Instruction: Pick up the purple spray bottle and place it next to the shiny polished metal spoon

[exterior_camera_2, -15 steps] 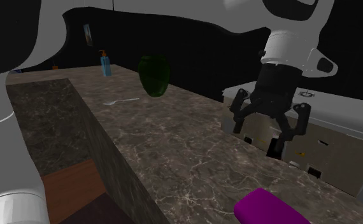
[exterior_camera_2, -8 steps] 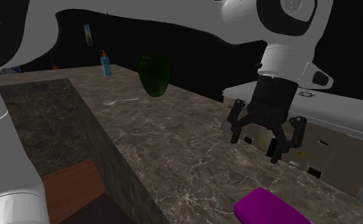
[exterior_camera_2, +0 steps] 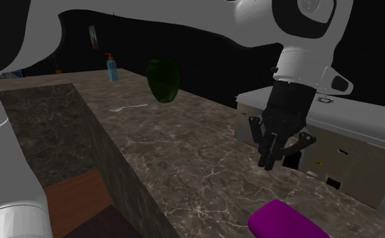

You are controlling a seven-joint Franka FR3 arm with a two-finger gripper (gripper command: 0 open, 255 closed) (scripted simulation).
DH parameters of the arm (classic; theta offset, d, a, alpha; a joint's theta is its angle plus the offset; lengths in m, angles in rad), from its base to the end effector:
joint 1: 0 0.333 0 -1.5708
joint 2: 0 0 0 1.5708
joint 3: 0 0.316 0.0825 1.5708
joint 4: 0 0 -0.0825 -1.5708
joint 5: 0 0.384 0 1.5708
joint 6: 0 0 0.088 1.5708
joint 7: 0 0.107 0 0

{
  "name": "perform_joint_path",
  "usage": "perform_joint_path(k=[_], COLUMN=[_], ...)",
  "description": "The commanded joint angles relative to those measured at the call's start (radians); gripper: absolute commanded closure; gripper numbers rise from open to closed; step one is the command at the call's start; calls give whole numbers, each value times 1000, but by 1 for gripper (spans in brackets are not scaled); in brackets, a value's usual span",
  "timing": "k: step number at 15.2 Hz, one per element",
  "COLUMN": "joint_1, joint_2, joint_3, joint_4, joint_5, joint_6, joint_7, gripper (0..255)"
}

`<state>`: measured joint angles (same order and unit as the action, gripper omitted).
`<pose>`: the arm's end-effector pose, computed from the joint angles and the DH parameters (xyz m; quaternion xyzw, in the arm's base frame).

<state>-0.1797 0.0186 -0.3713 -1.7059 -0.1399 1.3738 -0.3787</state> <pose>0.4402 -0.2888 0.5414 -0.9783 0.0866 0.1878 0.0123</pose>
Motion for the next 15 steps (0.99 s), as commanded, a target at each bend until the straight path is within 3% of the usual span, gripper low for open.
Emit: perform_joint_path(k=[1,6,7,15], joint_1=[0,0,0,-100], joint_2=[0,0,0,0], joint_3=[0,0,0,-98], joint_4=[0,0,0,-58], joint_5=[0,0,0,-6], joint_6=[0,0,0,211], joint_7=[0,0,0,-54], gripper=[255,255,0,0])
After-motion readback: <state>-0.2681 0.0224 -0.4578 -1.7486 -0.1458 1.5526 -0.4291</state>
